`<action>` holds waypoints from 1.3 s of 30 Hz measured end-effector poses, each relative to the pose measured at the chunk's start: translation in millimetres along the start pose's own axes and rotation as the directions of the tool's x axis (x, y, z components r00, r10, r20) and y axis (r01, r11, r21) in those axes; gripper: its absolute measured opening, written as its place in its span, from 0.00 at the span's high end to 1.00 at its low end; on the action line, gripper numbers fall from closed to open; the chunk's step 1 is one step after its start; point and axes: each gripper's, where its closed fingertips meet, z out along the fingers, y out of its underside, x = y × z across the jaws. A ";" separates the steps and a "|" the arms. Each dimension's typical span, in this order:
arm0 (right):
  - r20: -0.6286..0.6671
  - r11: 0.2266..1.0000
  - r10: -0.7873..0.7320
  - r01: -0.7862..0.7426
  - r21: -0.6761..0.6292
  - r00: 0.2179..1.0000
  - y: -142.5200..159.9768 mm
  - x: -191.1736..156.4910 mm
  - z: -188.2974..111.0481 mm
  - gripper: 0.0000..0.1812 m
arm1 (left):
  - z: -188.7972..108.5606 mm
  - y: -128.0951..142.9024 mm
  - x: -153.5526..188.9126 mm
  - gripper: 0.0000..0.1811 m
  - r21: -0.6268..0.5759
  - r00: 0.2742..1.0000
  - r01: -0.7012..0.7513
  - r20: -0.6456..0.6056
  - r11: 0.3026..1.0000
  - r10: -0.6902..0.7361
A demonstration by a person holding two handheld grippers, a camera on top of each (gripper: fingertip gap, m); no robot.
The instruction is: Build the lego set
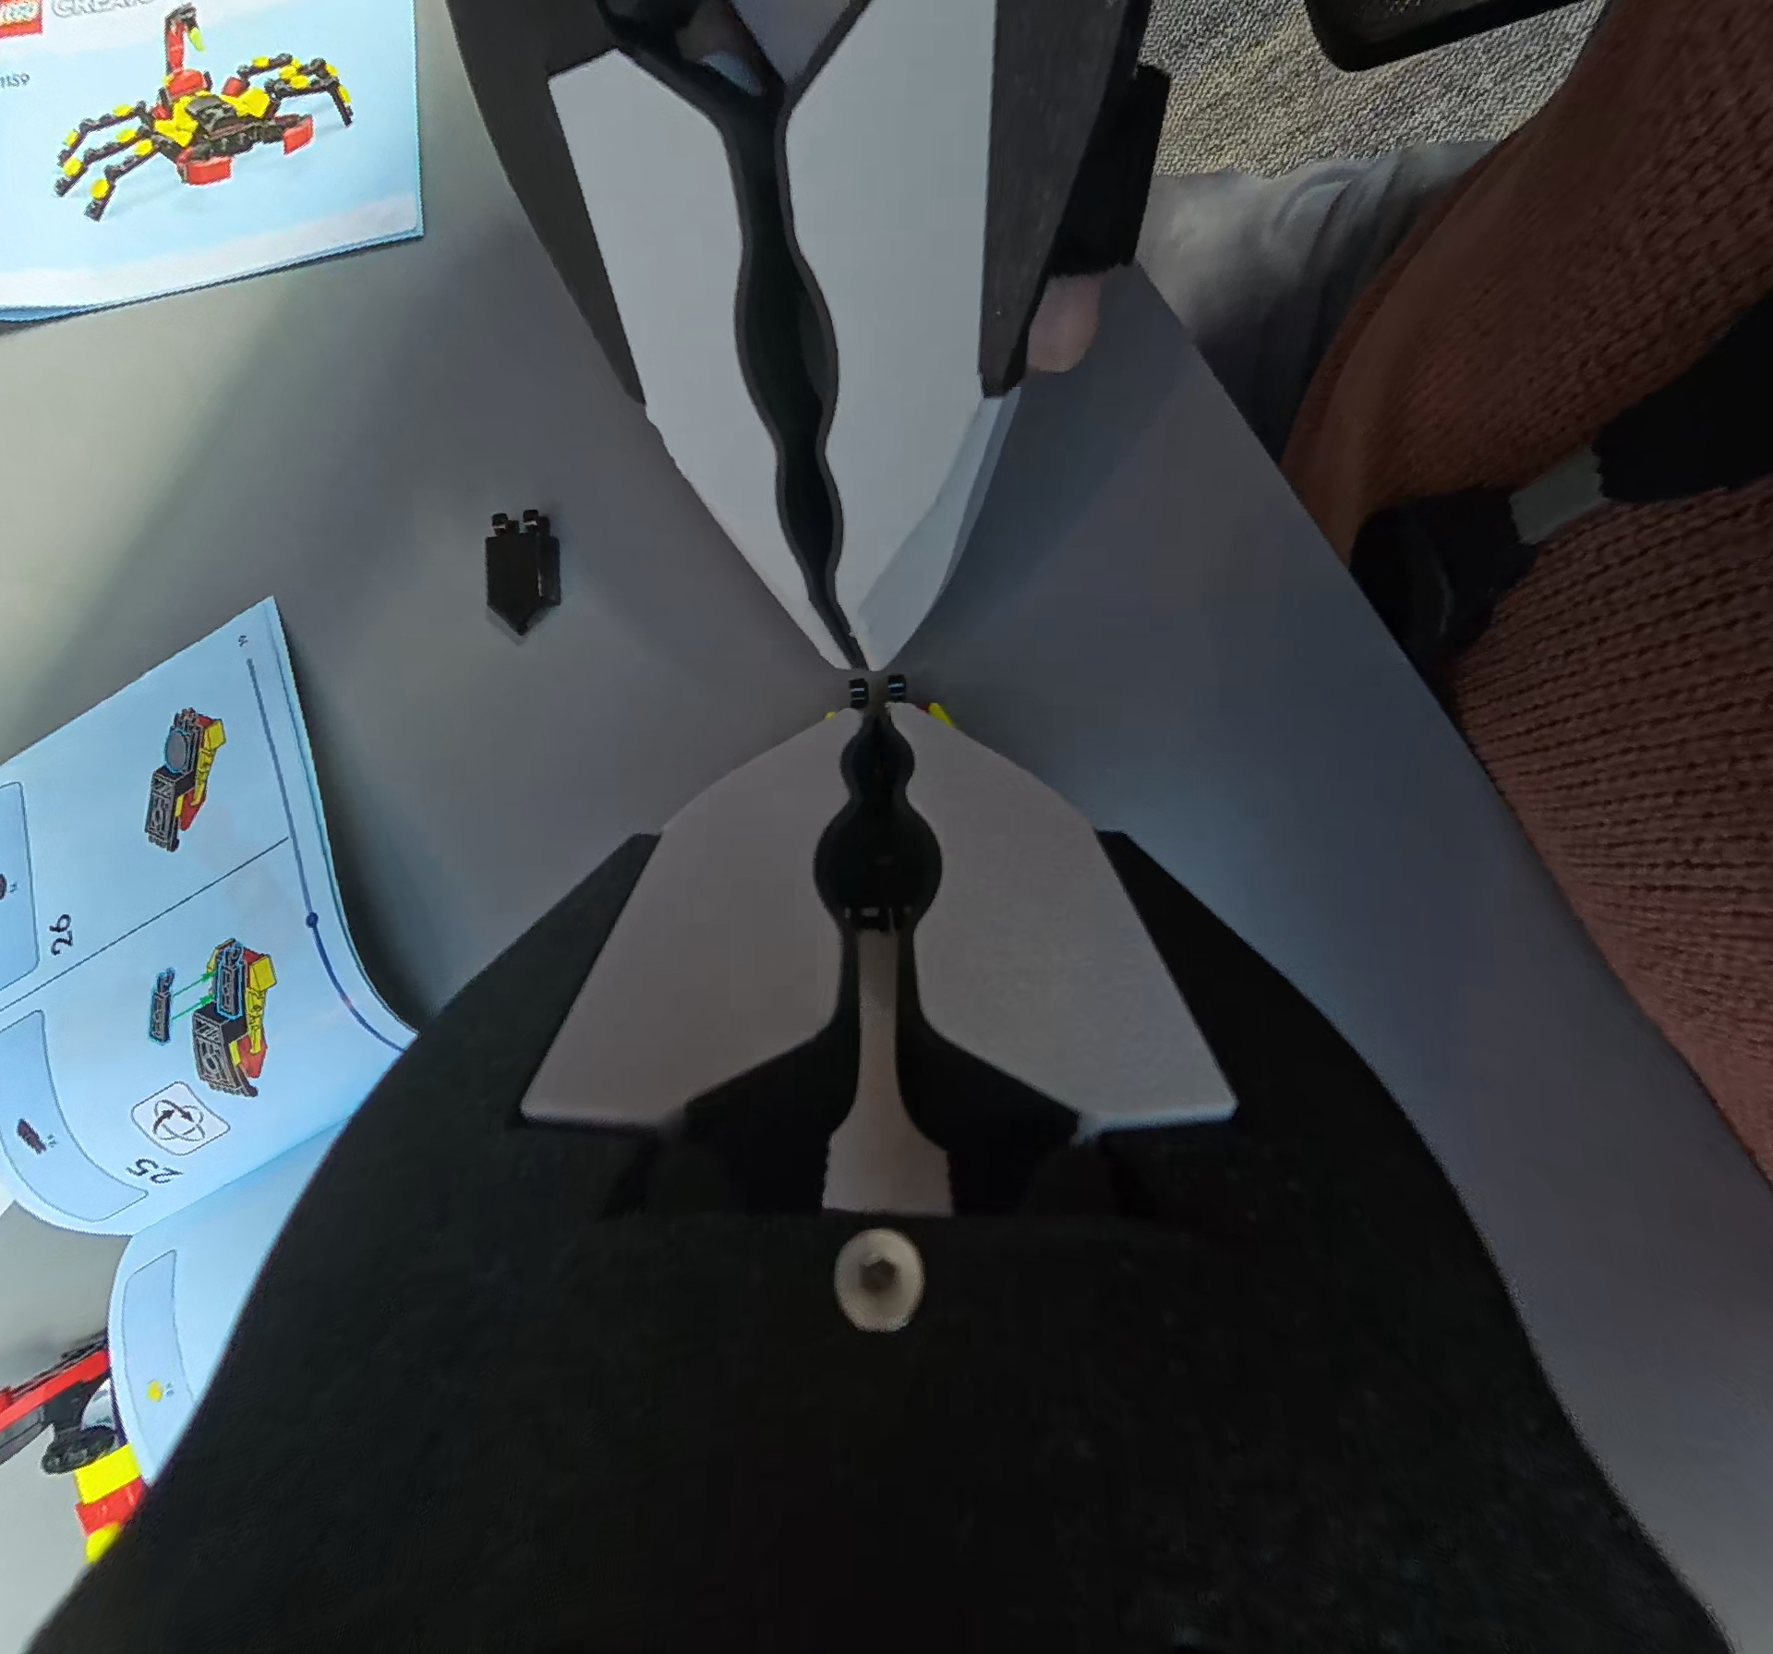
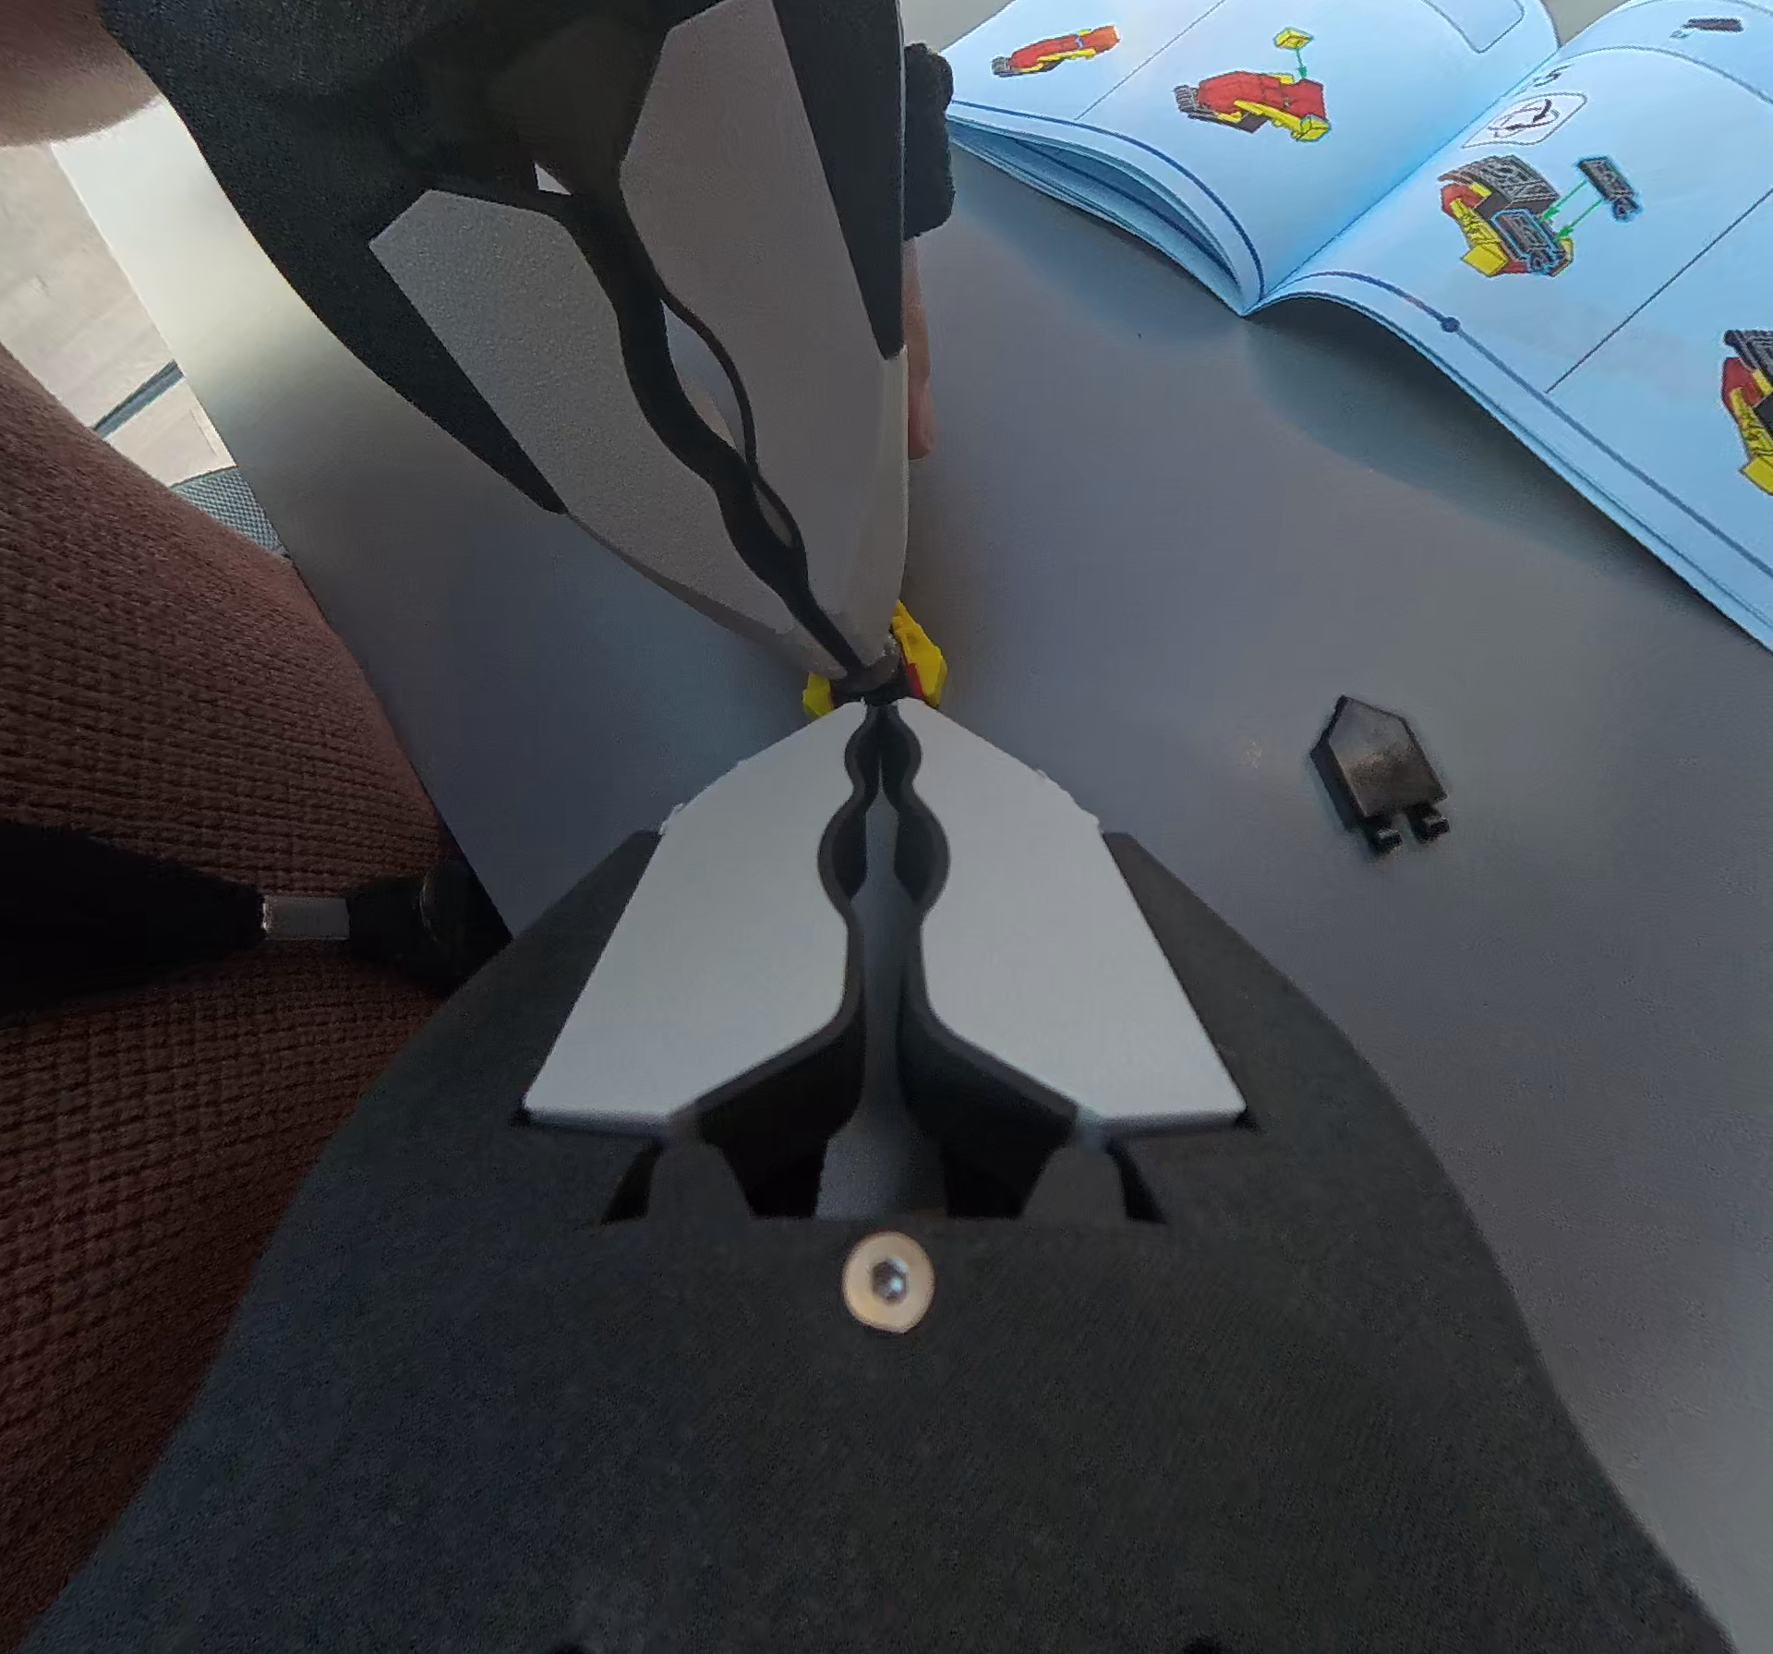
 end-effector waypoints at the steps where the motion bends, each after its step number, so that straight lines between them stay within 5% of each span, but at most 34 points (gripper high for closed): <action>1: -0.001 1.000 0.000 0.000 -0.003 1.000 0.2 0.0 0.5 1.00 | -0.1 0.1 0.3 1.00 -0.008 1.000 -0.006 0.006 1.000 0.006; 8: -0.011 1.000 -0.001 0.001 0.000 1.000 -0.5 0.8 0.9 1.00 | 9.1 13.2 14.1 1.00 -0.094 0.996 -0.088 -0.043 0.992 0.084; 12: -0.054 0.999 0.031 -0.029 0.038 0.998 -3.0 11.1 -4.8 1.00 | -9.0 -9.3 -9.8 1.00 0.084 0.996 -0.039 0.083 0.996 0.032; 16: -0.063 0.998 0.043 -0.040 0.046 0.997 -6.2 20.2 -5.4 1.00 | -63.1 -18.1 -56.8 1.00 0.360 0.950 0.180 0.178 0.916 -0.256; 20: -0.111 0.992 0.052 -0.038 0.120 0.992 -26.0 43.1 -11.9 1.00 | -71.4 -25.6 -70.6 1.00 0.505 0.846 0.122 0.397 0.855 -0.355; 23: -0.236 0.989 0.021 0.014 0.146 0.972 -43.9 74.6 -29.5 0.99 | -77.6 -33.5 -62.6 1.00 0.591 0.790 0.130 0.423 0.796 -0.444; 31: -0.296 0.952 -0.031 0.118 0.282 0.955 -91.1 90.0 -93.1 0.98 | -240.4 37.2 -57.3 1.00 0.734 0.631 0.157 0.440 0.660 -0.639; 39: -0.300 0.950 -0.064 0.150 0.273 0.952 -94.6 81.3 -107.9 0.97 | -247.0 40.1 -42.1 0.99 0.751 0.622 0.165 0.425 0.640 -0.658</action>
